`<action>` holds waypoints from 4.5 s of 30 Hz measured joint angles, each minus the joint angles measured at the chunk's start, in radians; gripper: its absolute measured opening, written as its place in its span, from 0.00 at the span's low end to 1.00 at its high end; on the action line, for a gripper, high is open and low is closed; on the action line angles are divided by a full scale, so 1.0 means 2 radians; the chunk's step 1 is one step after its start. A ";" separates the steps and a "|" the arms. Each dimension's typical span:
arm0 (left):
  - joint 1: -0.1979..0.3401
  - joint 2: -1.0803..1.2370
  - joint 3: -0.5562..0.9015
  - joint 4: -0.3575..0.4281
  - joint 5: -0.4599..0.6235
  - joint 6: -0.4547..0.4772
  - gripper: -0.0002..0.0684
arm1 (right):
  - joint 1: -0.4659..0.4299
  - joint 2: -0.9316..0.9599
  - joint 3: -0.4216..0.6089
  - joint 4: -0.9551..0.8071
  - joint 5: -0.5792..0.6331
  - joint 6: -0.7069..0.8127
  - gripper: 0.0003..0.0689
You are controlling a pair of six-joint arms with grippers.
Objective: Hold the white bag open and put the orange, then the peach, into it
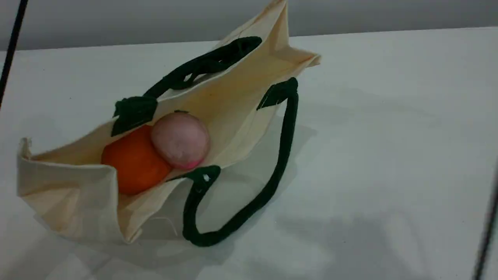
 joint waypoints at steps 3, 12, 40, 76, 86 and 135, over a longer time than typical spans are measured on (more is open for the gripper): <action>0.000 0.000 0.000 0.000 -0.003 0.002 0.54 | 0.000 -0.005 -0.002 -0.069 0.072 0.068 0.70; 0.000 0.027 0.000 -0.001 -0.012 0.011 0.54 | -0.010 -0.075 -0.007 -0.307 0.156 0.271 0.70; -0.096 0.146 0.000 0.028 -0.061 0.018 0.54 | -0.136 -0.299 -0.062 -0.742 0.397 0.633 0.70; -0.224 -0.193 0.000 0.217 0.091 -0.194 0.54 | -0.136 -0.561 0.119 -0.830 0.378 0.709 0.70; -0.226 -0.295 0.000 0.222 0.091 -0.227 0.54 | -0.136 -0.561 0.134 -0.830 0.339 0.709 0.70; -0.225 -0.873 0.546 0.273 0.017 -0.280 0.54 | -0.288 -0.562 0.134 -0.830 0.340 0.709 0.70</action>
